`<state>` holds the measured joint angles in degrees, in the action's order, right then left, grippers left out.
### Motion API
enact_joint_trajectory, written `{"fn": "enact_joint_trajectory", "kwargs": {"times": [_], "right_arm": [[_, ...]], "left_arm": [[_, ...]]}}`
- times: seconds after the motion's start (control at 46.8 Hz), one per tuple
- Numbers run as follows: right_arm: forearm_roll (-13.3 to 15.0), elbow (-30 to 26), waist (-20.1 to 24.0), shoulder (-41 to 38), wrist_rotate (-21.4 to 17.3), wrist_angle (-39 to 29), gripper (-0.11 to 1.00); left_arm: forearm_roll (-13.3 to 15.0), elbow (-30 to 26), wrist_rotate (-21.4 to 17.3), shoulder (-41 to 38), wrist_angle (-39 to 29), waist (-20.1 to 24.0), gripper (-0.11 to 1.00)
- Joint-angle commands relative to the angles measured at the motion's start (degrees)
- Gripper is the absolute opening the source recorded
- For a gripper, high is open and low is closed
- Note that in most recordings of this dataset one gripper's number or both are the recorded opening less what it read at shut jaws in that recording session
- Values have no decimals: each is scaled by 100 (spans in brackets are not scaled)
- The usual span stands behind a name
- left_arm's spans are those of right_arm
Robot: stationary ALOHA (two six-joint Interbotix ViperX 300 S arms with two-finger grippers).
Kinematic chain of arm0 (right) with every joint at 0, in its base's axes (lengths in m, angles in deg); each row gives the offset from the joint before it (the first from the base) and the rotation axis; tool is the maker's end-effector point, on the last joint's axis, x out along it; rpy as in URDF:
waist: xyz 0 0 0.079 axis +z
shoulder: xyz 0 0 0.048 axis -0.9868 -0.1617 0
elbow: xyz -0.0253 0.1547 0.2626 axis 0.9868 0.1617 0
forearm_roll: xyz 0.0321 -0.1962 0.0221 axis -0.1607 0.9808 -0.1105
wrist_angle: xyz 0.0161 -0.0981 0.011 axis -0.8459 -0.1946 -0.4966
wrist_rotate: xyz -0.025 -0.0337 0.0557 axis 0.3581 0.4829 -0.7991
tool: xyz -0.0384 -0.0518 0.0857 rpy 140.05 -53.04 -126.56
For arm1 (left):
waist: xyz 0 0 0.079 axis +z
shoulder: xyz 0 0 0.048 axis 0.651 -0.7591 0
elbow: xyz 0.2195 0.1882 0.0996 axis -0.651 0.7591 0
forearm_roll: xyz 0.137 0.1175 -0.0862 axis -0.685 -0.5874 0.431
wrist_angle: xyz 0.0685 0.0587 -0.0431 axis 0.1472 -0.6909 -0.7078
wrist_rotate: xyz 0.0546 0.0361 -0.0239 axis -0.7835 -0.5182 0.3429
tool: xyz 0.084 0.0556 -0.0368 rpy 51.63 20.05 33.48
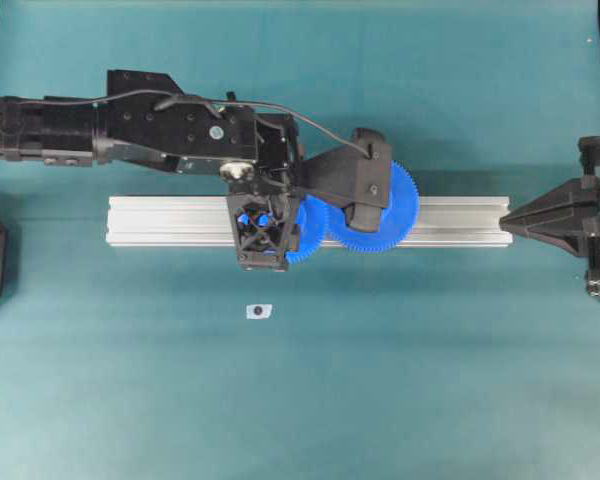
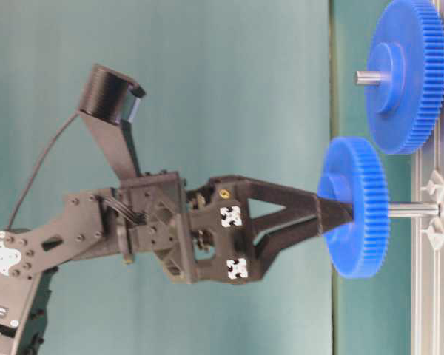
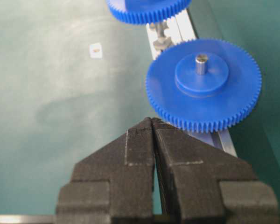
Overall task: Find the location of the shaft and insert the small gear.
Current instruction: 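Align the gear bore with the shaft and lower it down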
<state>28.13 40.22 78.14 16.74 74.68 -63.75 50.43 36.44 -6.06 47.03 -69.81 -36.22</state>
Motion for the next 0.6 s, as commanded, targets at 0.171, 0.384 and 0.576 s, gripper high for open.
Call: {"fn": "enact_joint_trajectory", "kwargs": {"times": [0.171,0.384,0.576], "right_arm": [[9,-70,-18,-35,-70,26,4],[9,-79,-18,-35,-70,18,4],[9,-70,-18,-35,-70,18,4]], "left_arm": [[-26,70,18,114,62,35,63],[-26,79,0,114,229,123,63],[-26,79,-9,97,229,176,63]]}}
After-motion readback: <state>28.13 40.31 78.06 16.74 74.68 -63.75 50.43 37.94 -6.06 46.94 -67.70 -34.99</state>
